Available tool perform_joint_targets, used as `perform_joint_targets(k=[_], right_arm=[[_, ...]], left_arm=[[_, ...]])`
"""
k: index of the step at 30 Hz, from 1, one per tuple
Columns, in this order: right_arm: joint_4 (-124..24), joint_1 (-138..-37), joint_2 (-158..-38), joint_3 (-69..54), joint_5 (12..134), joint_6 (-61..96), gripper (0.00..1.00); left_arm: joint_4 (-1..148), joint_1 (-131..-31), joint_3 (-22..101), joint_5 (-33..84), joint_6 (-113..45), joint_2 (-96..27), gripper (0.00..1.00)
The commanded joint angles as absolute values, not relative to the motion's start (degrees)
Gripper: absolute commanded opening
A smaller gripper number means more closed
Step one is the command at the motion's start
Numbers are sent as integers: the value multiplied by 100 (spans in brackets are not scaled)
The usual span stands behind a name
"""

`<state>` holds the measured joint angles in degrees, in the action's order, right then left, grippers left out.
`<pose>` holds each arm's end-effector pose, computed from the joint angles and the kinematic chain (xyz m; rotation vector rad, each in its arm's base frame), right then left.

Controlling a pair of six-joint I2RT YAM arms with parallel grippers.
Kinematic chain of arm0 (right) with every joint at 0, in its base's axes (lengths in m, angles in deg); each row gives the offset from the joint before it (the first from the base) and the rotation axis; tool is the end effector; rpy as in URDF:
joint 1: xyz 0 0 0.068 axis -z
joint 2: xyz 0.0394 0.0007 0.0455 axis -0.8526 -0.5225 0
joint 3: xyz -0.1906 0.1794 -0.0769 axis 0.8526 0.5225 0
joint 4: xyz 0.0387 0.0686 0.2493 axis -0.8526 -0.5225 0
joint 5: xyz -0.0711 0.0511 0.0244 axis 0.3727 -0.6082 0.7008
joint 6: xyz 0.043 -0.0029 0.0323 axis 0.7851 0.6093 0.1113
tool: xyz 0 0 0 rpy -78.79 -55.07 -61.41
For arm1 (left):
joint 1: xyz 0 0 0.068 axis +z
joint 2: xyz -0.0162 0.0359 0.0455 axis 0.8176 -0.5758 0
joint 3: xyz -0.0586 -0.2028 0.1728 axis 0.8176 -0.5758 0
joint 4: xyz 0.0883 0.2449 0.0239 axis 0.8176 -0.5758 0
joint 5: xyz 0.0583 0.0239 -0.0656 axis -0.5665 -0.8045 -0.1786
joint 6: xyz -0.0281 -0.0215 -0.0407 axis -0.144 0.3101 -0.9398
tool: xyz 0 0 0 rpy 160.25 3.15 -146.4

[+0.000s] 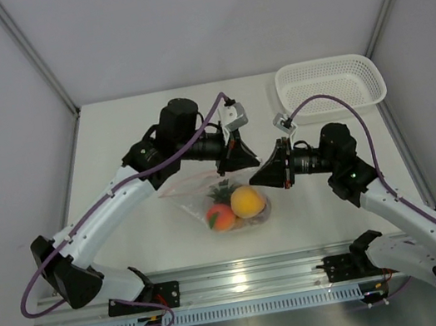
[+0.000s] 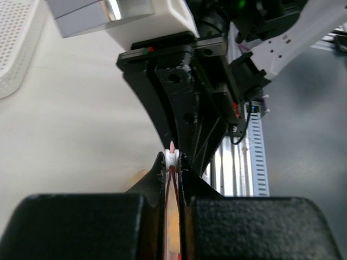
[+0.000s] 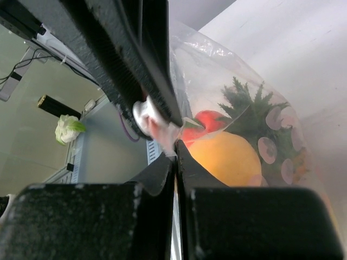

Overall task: Place the food in the zip-top bag and seal the zipper
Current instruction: Zip the zipper food storage bag at the center of the board.

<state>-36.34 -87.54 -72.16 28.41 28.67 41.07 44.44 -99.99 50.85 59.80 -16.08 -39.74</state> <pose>0.1761 0.1301 0.3183 -0.7603 1.6615 1.4905 0.2018 -0.2370 0.4048 1.3216 1.5852 -1.1672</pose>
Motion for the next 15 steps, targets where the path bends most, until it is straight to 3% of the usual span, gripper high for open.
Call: perform_joint_targets(k=[1,2,3,6,10,15], right_arm=[[-3818,-8768,-7169,2409,2751,3625,4],[-3889,-8768,-7178,2364,2707,3536,15],[-4090,-8768,-7213,2294,2689,3431,20],[-4363,-8698,-7327,2057,2645,3140,24],[-4347,-8619,-7573,1881,2329,3078,23],[-4180,-8636,-7749,1880,2118,3166,8]], left_arm=[[4211,-10002,5366,6696,-1558,-3908,1],[4193,-9985,5392,6802,-1601,-3908,1],[4184,-9959,5401,6916,-1636,-3917,1],[4202,-9906,5401,7198,-1751,-3926,0],[4158,-9853,5427,7278,-1769,-3970,1],[4114,-9835,5497,7313,-1813,-4066,1]])
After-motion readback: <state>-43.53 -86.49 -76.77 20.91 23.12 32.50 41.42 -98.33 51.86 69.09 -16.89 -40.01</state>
